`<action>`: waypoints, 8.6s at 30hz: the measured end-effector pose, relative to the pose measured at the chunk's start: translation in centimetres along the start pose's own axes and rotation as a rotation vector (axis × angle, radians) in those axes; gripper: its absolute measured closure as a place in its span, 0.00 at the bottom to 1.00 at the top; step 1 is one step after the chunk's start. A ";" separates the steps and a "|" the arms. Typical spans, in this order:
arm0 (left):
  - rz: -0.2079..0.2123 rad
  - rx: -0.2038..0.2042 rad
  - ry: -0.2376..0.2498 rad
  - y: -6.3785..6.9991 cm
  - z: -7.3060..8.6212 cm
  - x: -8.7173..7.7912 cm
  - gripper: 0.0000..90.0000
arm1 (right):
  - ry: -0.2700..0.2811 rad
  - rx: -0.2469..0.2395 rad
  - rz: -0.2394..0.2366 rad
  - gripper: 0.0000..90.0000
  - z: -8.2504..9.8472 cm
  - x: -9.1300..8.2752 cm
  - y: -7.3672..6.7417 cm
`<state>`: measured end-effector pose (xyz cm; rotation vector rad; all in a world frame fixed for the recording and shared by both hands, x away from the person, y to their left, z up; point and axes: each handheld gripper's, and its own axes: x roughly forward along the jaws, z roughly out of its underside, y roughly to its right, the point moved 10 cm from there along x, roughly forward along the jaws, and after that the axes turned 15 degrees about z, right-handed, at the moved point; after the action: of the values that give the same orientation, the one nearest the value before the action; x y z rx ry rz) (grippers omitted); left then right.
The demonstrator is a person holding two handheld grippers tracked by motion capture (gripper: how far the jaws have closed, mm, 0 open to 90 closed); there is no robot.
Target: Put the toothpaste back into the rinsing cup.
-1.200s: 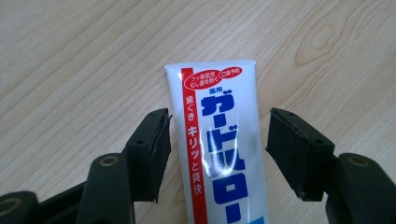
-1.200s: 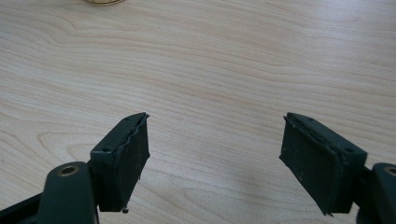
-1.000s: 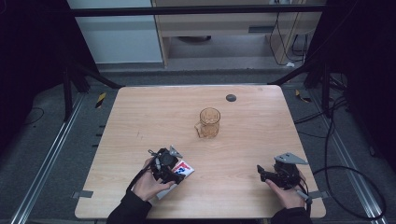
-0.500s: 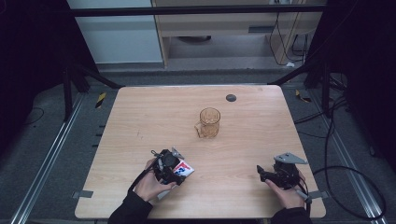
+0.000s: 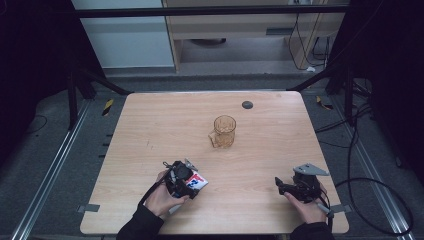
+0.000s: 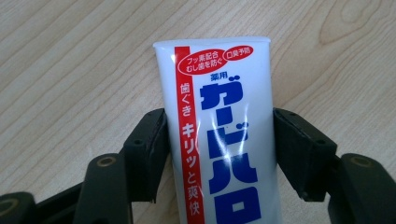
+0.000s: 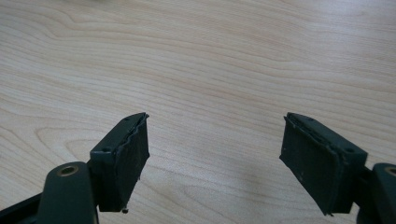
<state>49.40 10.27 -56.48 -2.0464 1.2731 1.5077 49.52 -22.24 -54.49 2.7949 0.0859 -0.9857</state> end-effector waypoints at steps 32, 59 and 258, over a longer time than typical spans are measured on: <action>0.028 0.002 0.056 0.9 -0.1 -3.1 0.81 | -0.003 -0.004 0.004 0.26 0.1 0.0 0.3; -0.127 0.010 0.444 -0.7 -4.6 -10.6 0.81 | 0.042 0.014 0.017 0.23 -0.1 0.0 0.5; -0.227 0.135 0.728 -2.3 -10.8 -6.7 0.37 | 0.072 0.005 0.017 0.19 0.3 0.8 0.2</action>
<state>57.46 7.47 -46.81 -2.6367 1.2479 0.5588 49.97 -22.53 -55.13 2.8308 0.0685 -0.8830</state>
